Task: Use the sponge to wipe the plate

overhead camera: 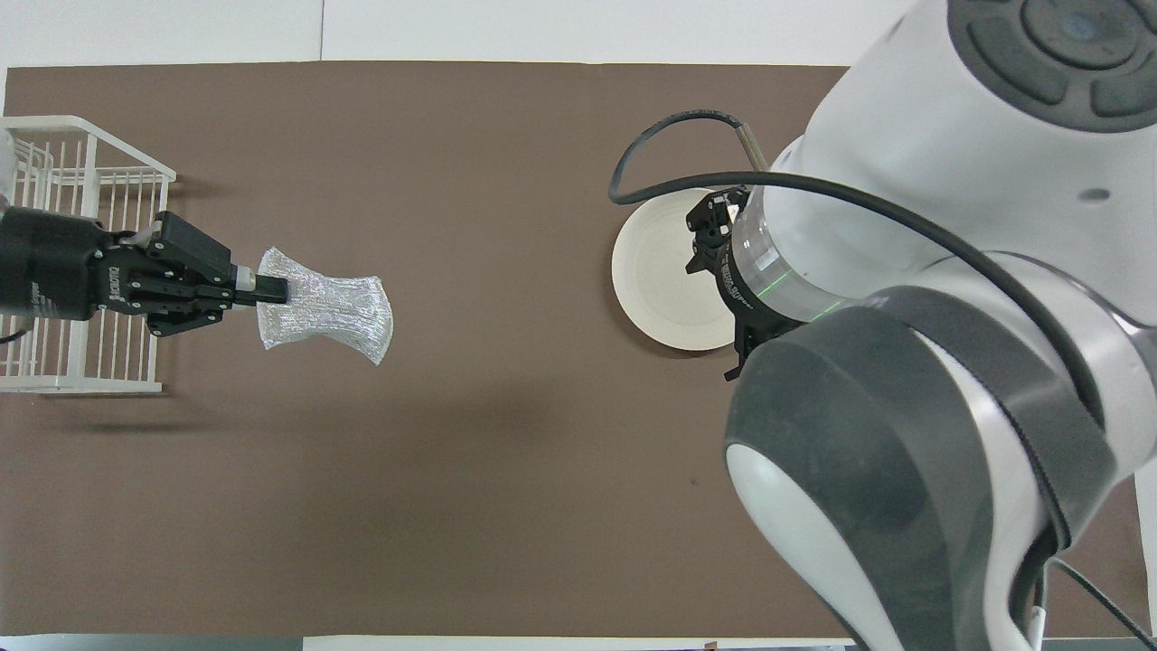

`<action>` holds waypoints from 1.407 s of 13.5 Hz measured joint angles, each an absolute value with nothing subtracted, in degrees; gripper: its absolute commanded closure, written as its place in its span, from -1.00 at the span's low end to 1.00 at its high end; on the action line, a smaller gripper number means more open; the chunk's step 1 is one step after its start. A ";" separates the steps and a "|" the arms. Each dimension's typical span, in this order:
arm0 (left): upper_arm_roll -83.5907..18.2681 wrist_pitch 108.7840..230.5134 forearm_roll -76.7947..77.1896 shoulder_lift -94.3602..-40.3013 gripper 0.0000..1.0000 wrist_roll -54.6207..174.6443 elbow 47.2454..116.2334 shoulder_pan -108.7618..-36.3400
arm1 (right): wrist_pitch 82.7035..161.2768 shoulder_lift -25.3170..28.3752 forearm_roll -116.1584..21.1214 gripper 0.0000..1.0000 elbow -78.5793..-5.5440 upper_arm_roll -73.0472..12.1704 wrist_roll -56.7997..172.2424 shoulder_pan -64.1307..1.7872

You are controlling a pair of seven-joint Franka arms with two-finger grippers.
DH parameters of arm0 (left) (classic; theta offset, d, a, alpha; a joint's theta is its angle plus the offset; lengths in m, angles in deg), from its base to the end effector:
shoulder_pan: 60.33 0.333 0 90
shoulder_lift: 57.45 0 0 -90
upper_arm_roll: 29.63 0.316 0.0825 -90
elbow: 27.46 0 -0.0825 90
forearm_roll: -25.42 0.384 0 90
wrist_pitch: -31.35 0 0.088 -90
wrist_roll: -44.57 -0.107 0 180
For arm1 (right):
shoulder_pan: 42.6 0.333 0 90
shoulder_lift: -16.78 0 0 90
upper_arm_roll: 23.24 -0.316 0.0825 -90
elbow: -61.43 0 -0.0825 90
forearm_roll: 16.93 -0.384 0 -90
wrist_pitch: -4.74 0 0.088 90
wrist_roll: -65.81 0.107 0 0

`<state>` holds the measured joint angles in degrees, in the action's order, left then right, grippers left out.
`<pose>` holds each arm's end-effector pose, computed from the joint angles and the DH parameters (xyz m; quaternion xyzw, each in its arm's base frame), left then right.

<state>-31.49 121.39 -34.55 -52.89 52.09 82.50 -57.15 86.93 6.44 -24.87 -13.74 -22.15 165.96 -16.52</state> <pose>0.5220 -0.0811 0.5569 0.8513 0.1333 -0.1422 0.4872 0.5326 0.2676 0.6305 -0.7949 0.6023 0.0729 0.0053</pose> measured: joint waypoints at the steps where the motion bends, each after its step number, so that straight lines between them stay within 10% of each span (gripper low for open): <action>1: -31.65 122.54 -36.83 -51.20 1.00 49.63 85.63 -58.29 | 86.98 6.57 -24.87 -1.00 -13.98 -22.15 165.96 -16.52; 19: -31.97 134.84 -63.54 -44.89 1.00 27.31 105.68 -72.62 | 102.13 13.89 -27.79 -1.00 -30.09 -22.44 180.71 -7.15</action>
<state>-31.97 134.84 -63.54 -44.89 27.31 105.68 -72.62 102.13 13.89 -27.79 -30.09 -22.44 180.71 -7.15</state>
